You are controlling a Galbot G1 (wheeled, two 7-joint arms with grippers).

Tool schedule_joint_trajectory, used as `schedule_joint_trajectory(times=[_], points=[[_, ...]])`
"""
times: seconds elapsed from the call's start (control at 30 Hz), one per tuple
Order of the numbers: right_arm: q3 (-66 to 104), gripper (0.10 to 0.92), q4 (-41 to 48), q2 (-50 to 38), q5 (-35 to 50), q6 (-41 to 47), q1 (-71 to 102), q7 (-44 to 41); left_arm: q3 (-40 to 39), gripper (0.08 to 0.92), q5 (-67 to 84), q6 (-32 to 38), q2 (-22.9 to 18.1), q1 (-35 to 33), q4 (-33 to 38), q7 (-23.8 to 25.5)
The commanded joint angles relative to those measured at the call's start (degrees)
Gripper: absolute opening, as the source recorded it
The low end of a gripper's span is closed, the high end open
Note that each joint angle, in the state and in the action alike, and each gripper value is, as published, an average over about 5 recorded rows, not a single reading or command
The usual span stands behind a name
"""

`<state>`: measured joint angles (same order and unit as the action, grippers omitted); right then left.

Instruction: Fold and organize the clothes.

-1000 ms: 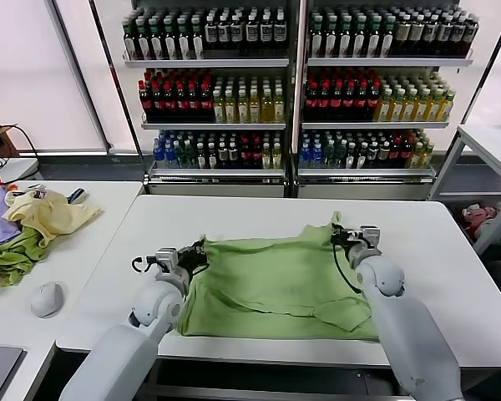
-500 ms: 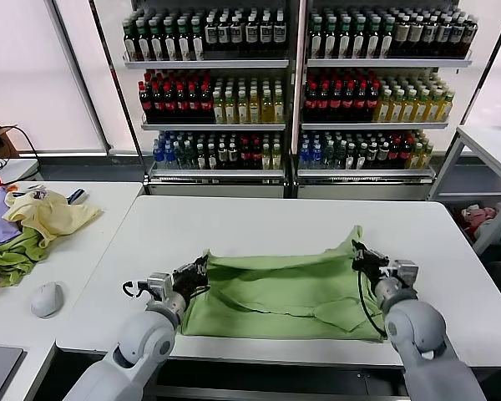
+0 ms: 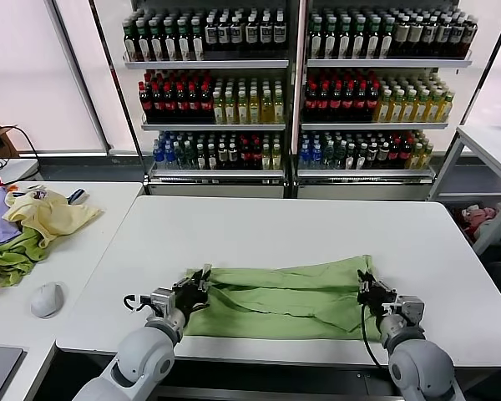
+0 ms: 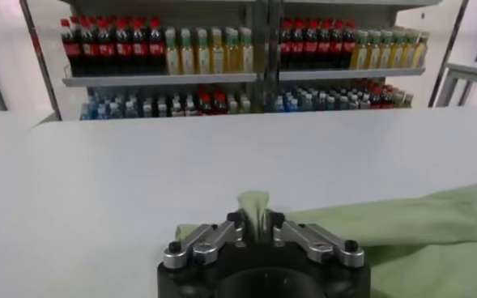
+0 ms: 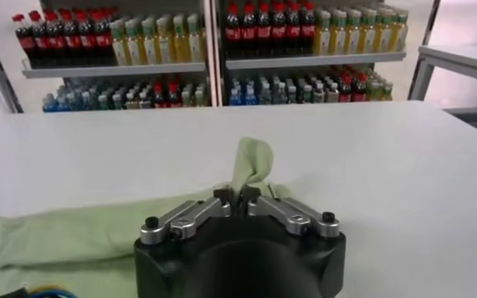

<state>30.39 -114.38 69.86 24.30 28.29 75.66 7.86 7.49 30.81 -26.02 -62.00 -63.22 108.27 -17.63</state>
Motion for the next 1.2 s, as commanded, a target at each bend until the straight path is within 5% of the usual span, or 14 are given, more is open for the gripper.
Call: schedule_joint_trajectory(times=[0.03,0.3,0.6,0.93,1.2], points=[[0.34,0.397,-2.28,0.88,-2.83,-0.43,3.41,0.02,1.24,0.380,-8.93,0.82,-2.56,-4.45,3.83,-4.20],[0.07,0.630,-2.03,1.24,-3.29,-0.96,3.88,-0.21,2.51,0.605,-13.32,-1.57,-10.95,-6.60,0.14,-10.96],[0.48,0.818,-1.39,0.51,-2.84,-1.40,3.43,-0.42,1.77,0.806,-10.83,-3.55,-13.98,-5.57,-5.05,-11.35],[0.58,0.823,-0.84,0.17,-1.90,-1.74,2.57,-0.47,2.70,0.567,-7.30,-3.61,-12.97,-4.92,-5.94,-10.67],[0.46,0.823,-0.50,-0.01,-1.21,-2.42,1.90,-0.42,7.32,0.341,-4.04,-2.41,-5.10,-3.22,-4.67,-8.35]])
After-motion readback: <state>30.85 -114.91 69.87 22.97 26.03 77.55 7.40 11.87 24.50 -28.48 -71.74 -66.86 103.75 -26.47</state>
